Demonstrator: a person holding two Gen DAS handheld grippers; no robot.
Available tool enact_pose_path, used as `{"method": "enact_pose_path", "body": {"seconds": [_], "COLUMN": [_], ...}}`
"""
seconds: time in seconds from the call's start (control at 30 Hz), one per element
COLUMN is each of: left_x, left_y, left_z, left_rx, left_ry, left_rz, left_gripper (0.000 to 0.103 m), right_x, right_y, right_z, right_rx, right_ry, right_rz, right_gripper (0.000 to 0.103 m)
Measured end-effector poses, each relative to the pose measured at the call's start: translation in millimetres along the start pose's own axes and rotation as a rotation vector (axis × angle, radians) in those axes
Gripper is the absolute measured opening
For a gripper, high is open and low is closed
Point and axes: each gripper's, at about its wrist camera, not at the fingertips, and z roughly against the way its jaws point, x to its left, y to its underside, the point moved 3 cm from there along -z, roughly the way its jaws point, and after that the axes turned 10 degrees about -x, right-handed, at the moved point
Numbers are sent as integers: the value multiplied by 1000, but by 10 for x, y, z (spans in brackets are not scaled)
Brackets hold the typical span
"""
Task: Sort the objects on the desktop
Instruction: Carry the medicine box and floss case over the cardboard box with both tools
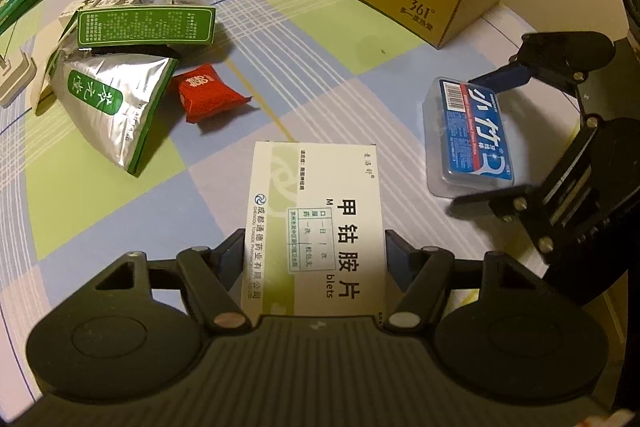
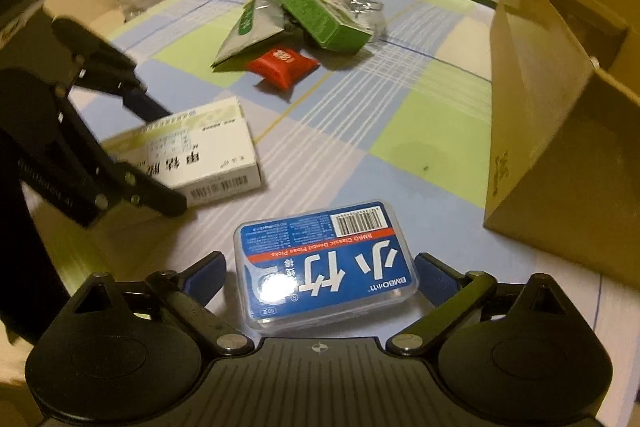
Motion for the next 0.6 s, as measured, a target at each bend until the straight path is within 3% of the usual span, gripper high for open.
{"method": "enact_pose_path", "body": {"seconds": [0.23, 0.4, 0.6], "left_x": [-26, -85, -140], "left_y": [16, -6, -181], "left_z": [12, 93, 256], "left_rx": [-3, -30, -73], "left_ry": [-14, -21, -39], "left_rz": [16, 32, 56], "left_gripper": [67, 67, 67], "right_x": [-16, -129, -255], "right_y": [-12, -37, -104], "right_z": [125, 303, 640], "right_rx": [-45, -90, -148], "right_ry": [56, 118, 209], "right_rz": [-75, -196, -258], "right_gripper": [87, 87, 87]}}
